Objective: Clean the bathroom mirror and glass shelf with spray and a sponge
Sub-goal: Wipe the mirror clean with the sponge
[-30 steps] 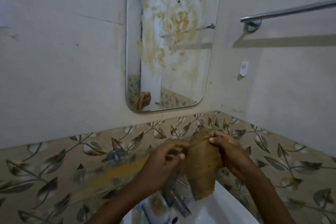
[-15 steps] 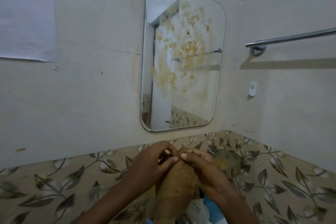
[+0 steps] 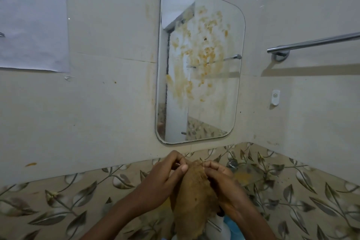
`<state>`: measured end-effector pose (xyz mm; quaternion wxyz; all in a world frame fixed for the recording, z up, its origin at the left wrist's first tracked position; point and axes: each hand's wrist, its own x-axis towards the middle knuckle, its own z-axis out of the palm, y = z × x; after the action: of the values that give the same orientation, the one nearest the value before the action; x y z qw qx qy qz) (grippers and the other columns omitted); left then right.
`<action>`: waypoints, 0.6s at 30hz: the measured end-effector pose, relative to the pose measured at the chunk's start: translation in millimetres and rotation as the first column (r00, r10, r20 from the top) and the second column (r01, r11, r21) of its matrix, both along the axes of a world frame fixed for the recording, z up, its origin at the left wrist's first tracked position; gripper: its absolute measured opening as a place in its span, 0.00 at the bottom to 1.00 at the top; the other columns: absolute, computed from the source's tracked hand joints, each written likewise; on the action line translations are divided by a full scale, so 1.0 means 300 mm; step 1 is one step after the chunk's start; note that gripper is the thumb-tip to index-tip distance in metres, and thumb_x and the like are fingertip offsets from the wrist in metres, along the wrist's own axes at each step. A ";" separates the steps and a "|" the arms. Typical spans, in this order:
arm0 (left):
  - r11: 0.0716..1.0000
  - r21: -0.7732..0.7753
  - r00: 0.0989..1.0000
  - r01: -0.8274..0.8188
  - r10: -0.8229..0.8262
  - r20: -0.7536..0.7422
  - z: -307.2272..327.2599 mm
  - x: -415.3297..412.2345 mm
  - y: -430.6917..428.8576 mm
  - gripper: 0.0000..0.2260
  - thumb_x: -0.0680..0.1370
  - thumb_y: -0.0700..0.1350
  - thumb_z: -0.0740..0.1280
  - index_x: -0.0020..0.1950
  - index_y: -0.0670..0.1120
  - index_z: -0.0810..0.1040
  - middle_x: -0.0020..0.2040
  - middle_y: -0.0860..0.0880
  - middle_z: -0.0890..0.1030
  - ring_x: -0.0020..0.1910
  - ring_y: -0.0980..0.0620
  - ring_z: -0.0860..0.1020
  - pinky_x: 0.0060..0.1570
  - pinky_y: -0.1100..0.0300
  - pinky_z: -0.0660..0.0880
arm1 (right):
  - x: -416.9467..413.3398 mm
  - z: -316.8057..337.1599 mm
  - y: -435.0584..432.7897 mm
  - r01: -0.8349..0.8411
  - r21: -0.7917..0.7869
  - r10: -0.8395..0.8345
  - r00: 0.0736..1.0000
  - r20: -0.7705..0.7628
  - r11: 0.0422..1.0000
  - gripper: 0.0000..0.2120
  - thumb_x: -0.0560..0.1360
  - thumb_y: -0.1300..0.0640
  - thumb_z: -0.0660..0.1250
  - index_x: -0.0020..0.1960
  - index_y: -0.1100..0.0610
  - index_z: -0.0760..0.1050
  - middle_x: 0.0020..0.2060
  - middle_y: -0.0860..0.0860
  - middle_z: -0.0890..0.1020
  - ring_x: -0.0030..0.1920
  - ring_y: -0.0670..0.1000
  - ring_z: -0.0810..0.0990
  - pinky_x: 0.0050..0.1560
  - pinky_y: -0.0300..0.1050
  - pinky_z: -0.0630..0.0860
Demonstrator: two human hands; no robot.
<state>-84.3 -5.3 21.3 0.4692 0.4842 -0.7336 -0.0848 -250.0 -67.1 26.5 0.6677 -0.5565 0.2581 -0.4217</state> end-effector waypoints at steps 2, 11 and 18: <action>0.998 -0.015 0.997 -0.058 0.059 0.042 -0.005 0.002 -0.006 0.10 0.75 0.63 0.51 0.46 0.60 0.66 0.44 0.55 0.77 0.46 0.59 0.75 0.47 0.56 0.75 | 0.003 -0.004 0.006 -0.014 -0.044 0.012 1.000 -0.027 0.999 0.06 0.74 0.65 0.63 0.41 0.63 0.78 0.34 0.56 0.82 0.34 0.52 0.80 0.38 0.43 0.77; 0.990 -0.138 0.986 -0.007 0.030 0.163 0.052 -0.019 -0.061 0.04 0.79 0.57 0.52 0.47 0.60 0.64 0.39 0.56 0.74 0.38 0.58 0.73 0.37 0.64 0.69 | 0.032 -0.006 0.015 -0.348 0.082 0.339 0.935 0.108 0.934 0.21 0.56 0.52 0.78 0.48 0.56 0.83 0.47 0.58 0.85 0.49 0.56 0.84 0.52 0.50 0.80; 0.689 -0.638 0.699 -0.343 0.641 0.317 0.340 0.179 -0.239 0.15 0.75 0.52 0.55 0.57 0.49 0.74 0.55 0.51 0.78 0.54 0.51 0.76 0.58 0.51 0.62 | 0.128 0.003 -0.175 0.362 0.244 -0.417 0.877 0.239 0.900 0.19 0.67 0.59 0.73 0.56 0.61 0.77 0.52 0.59 0.83 0.50 0.60 0.82 0.55 0.57 0.78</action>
<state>-30.6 -77.1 123.3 0.3736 0.5235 -0.6588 0.3904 -211.6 -119.5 27.3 0.6491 -0.3594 0.3057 -0.5966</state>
